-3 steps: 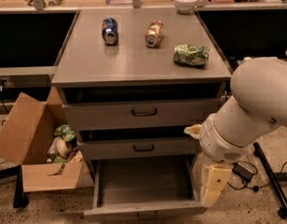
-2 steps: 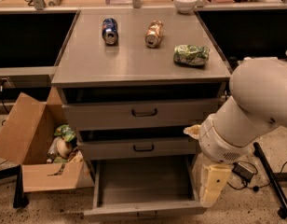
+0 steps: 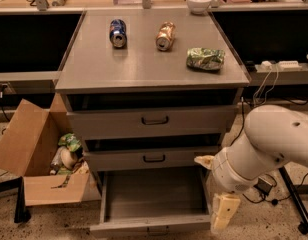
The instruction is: Close bottom drawer
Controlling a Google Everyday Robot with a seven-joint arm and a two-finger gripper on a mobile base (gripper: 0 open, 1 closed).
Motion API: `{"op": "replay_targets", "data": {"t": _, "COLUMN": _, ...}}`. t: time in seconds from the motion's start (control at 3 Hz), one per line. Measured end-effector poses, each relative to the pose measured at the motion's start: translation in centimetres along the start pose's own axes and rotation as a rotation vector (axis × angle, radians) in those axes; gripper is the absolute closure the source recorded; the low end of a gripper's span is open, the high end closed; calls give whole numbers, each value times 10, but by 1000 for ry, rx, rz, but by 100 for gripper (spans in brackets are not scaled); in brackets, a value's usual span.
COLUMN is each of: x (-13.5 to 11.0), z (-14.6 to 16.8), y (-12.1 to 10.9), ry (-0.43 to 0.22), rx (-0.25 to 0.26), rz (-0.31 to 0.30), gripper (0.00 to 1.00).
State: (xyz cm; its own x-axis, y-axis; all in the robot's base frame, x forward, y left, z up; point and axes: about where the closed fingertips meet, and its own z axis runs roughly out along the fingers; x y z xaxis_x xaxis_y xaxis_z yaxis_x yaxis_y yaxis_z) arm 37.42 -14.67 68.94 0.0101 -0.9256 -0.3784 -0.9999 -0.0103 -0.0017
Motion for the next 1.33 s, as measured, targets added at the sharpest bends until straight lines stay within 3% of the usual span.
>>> {"op": "replay_targets", "data": {"t": 0.67, "x": 47, "z": 121, "y": -2, "ry": -221, "rx": -80, "rz": -19, "gripper": 0}}
{"op": "replay_targets", "data": {"t": 1.0, "x": 65, "z": 177, "y": 0, "ry": -298, "rx": -130, "rz": 13, "gripper": 0}}
{"op": "replay_targets", "data": {"t": 1.33, "x": 68, "z": 199, "y": 8, "ry": -329, "rx": -166, "rz": 31, "gripper": 0}}
